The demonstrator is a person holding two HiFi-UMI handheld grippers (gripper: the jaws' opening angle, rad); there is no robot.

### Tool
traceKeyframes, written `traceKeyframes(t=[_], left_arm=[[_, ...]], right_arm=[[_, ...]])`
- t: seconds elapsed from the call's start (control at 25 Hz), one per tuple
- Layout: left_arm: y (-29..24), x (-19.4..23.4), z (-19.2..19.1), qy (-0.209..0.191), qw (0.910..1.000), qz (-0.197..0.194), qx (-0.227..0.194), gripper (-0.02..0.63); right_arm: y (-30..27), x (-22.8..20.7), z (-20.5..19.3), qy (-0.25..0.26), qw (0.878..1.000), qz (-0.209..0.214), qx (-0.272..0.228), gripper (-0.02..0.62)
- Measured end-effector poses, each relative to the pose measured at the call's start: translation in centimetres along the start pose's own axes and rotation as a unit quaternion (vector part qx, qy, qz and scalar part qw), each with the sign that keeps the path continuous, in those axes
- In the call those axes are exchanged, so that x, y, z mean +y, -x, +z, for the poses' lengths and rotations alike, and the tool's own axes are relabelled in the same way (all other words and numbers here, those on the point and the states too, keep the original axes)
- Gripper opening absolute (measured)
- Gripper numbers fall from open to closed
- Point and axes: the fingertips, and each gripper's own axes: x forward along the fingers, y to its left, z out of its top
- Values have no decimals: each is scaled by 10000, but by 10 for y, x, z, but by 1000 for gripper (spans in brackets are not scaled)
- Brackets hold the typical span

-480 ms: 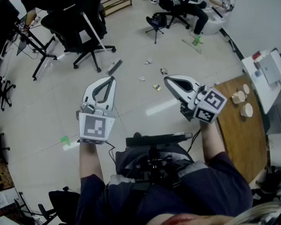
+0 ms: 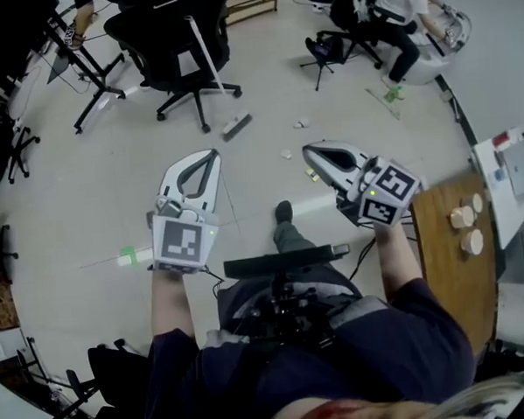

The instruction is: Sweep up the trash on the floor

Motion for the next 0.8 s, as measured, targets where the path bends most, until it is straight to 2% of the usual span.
traceKeyframes(t=[0.24,0.36,0.48,0.68,0.8], left_arm=[[-30,56,-23,287,9985,426,208,0],[-64,88,-28,307,9973,530,396,0],[-108,101,-42,287,9961,526,650,0],[-162,146,-58,375,9888,967,1069,0],[-186,175,-51,433,9866,1200,1021,0]], right_arm=[[-54,-51,4,9,9991,434,16,21],[-82,-96,10,63,9985,532,111,21],[-98,-149,4,7,9983,519,272,21],[-148,-224,18,-258,9948,972,136,21],[-173,-254,37,-83,9933,1138,169,20]])
